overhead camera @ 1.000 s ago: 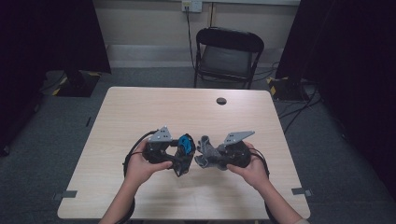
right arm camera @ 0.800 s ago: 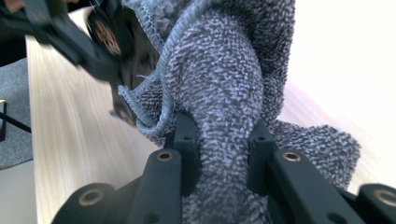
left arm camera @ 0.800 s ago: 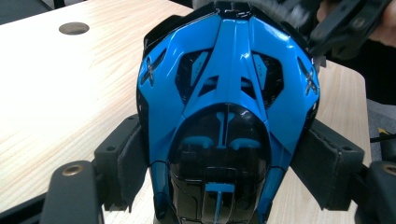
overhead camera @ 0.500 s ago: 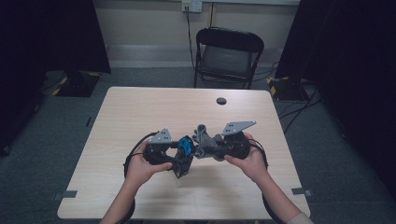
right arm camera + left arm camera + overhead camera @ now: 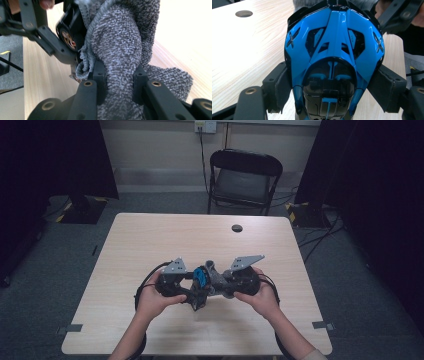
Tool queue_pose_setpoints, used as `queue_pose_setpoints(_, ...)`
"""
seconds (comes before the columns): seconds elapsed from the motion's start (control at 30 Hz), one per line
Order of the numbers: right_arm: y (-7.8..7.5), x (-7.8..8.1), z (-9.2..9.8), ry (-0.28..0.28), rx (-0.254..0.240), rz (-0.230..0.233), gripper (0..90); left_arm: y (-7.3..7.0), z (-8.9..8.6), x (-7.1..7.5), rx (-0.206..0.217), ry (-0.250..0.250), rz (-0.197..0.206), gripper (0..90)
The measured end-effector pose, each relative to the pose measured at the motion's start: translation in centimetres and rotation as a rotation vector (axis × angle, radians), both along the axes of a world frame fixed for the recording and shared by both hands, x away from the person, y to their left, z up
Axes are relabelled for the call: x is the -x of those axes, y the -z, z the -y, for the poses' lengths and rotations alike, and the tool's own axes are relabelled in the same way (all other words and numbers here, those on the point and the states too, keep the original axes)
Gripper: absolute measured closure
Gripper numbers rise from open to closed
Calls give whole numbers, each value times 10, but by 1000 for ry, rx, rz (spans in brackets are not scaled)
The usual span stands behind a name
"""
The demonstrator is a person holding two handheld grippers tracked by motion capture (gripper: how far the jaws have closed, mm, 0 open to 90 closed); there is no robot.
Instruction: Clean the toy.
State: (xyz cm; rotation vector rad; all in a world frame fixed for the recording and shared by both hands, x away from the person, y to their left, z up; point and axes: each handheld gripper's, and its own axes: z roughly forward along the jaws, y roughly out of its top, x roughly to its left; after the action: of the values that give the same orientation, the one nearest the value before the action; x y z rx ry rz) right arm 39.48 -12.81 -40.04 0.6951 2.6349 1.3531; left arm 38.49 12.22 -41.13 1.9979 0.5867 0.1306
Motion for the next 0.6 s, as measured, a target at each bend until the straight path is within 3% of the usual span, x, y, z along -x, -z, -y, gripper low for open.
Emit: queue_pose_setpoints(0.6,28,5,-10,-24,30,-50,724,-9,-2,-1,16,-9,10,246)
